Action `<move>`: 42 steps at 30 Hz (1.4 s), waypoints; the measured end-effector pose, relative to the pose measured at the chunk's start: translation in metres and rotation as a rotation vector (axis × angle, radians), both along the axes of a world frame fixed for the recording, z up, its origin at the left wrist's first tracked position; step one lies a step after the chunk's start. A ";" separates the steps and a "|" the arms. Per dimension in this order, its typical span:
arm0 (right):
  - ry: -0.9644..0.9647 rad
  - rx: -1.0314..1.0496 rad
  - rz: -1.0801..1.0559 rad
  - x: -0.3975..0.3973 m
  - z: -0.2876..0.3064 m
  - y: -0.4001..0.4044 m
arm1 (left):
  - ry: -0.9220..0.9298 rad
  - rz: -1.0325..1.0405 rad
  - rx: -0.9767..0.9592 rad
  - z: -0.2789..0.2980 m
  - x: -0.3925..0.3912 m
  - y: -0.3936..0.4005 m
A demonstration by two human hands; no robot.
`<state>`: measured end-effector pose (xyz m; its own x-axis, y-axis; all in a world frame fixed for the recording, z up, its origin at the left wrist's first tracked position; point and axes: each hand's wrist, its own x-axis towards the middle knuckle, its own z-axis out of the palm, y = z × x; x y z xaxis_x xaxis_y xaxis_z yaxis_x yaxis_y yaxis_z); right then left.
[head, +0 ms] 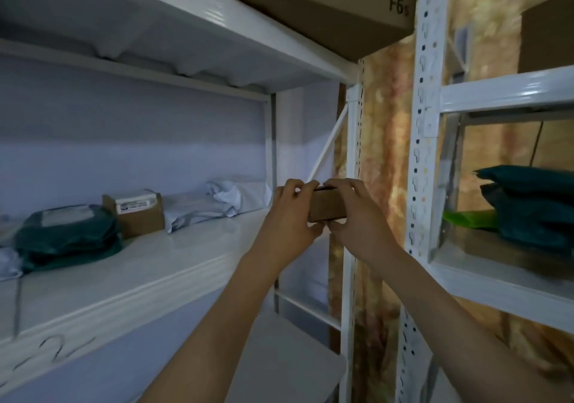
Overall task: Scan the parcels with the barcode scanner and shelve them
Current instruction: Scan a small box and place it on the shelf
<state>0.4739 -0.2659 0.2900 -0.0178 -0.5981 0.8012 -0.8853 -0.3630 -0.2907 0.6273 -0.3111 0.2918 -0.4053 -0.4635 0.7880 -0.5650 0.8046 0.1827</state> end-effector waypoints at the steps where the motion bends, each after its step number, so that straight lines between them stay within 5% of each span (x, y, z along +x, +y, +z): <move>1: 0.012 -0.014 -0.042 -0.006 0.006 -0.018 | -0.010 0.011 0.005 0.009 -0.006 -0.015; 17: -0.214 0.136 0.146 -0.056 0.022 -0.270 | -0.122 0.285 0.282 0.073 -0.069 -0.198; 22: -0.160 0.272 0.213 -0.056 0.023 -0.321 | -0.160 0.623 0.294 0.075 -0.055 -0.242; 27: -0.056 0.457 0.245 -0.049 0.025 -0.357 | -0.319 0.861 0.391 0.066 -0.018 -0.257; 33: 0.074 0.654 0.298 -0.031 0.023 -0.376 | -0.418 0.879 0.490 0.052 0.012 -0.266; 42: 0.009 0.746 0.415 -0.008 0.037 -0.387 | -0.450 0.935 0.446 0.048 0.032 -0.271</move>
<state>0.4662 -0.6528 0.3268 0.3239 -0.9260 0.1941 -0.7261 -0.3748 -0.5764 0.6597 -0.5821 0.3396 0.0430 -0.9373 0.3458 -0.9982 -0.0550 -0.0247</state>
